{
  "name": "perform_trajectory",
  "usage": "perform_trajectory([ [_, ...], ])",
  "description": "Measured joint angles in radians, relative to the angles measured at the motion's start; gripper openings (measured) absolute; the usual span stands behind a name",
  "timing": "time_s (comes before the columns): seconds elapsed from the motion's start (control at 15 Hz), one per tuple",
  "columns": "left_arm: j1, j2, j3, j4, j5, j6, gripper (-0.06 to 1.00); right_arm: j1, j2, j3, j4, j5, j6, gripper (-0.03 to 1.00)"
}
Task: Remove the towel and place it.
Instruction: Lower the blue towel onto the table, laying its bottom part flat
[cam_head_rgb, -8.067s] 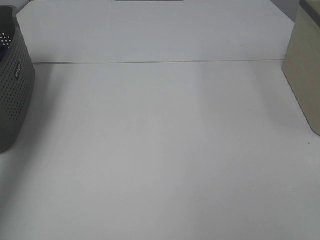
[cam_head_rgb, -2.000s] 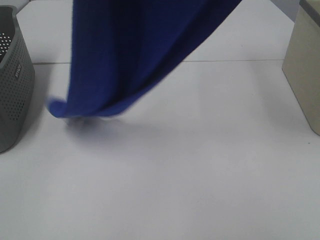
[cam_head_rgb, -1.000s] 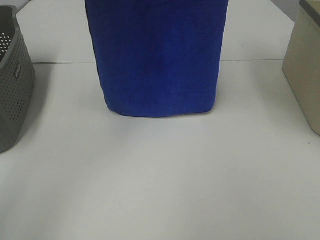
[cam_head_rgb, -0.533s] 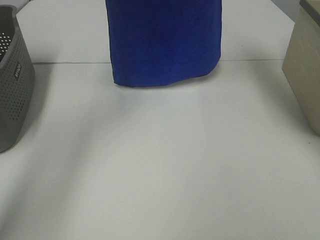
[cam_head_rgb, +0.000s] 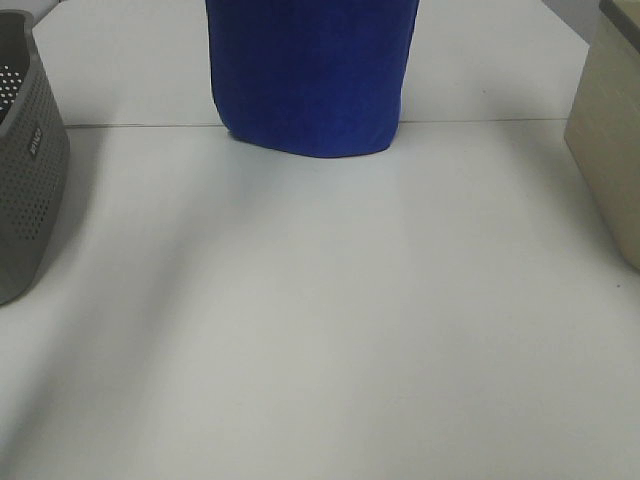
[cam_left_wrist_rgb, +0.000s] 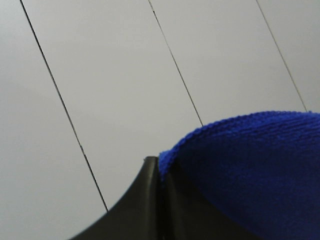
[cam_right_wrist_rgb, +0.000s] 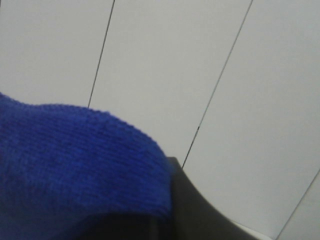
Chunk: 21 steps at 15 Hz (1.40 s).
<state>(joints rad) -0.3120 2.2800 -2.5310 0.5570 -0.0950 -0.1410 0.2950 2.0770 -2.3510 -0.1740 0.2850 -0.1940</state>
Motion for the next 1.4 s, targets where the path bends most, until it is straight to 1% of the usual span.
perform_trajectory([
  [0.07, -0.001, -0.001, -0.003, 0.000, 0.033, 0.000, 0.00, 0.000, 0.000, -0.004, 0.012, 0.019, 0.000, 0.01],
  [0.13, -0.007, -0.003, -0.003, -0.001, 0.095, 0.000, 0.00, 0.000, 0.000, -0.004, 0.025, 0.053, 0.000, 0.01],
  [0.2, -0.032, -0.026, -0.003, -0.017, 0.290, 0.003, 0.00, 0.000, 0.000, -0.004, 0.055, 0.147, 0.000, 0.01],
  [0.27, -0.047, -0.044, -0.003, -0.044, 0.436, 0.026, 0.00, 0.000, -0.005, -0.004, 0.077, 0.208, 0.000, 0.01],
  [0.33, -0.054, -0.054, -0.003, -0.065, 0.509, 0.049, 0.00, 0.000, -0.009, -0.004, 0.089, 0.245, 0.000, 0.01],
  [0.47, -0.070, -0.101, -0.003, -0.172, 0.765, 0.176, 0.00, 0.000, -0.033, -0.004, 0.148, 0.409, 0.000, 0.01],
  [0.6, -0.069, -0.145, -0.003, -0.290, 1.033, 0.276, 0.00, 0.000, -0.068, -0.004, 0.206, 0.599, 0.000, 0.01],
  [0.67, -0.069, -0.161, -0.003, -0.328, 1.134, 0.306, 0.00, 0.000, -0.081, -0.004, 0.226, 0.687, 0.000, 0.01],
  [0.73, -0.069, -0.166, -0.003, -0.338, 1.175, 0.316, 0.00, 0.000, -0.088, -0.005, 0.235, 0.734, 0.000, 0.01],
  [0.8, -0.069, -0.178, -0.001, -0.366, 1.294, 0.343, 0.00, 0.000, -0.101, -0.005, 0.262, 0.887, 0.000, 0.01],
  [0.93, -0.069, -0.189, 0.040, -0.401, 1.306, 0.368, 0.00, 0.000, -0.103, -0.005, 0.268, 0.932, 0.000, 0.01],
  [1.0, -0.069, -0.204, 0.080, -0.417, 1.307, 0.376, 0.00, 0.000, -0.103, -0.005, 0.268, 0.934, 0.000, 0.01],
  [1.13, -0.069, -0.261, 0.195, -0.422, 1.307, 0.388, 0.00, 0.000, -0.109, 0.007, 0.272, 0.933, 0.000, 0.01],
  [1.27, -0.069, -0.368, 0.375, -0.425, 1.308, 0.409, 0.00, 0.000, -0.149, 0.096, 0.303, 0.933, 0.000, 0.01],
  [1.4, -0.069, -0.482, 0.502, -0.449, 1.308, 0.432, 0.00, 0.001, -0.223, 0.228, 0.321, 0.934, 0.000, 0.01],
])
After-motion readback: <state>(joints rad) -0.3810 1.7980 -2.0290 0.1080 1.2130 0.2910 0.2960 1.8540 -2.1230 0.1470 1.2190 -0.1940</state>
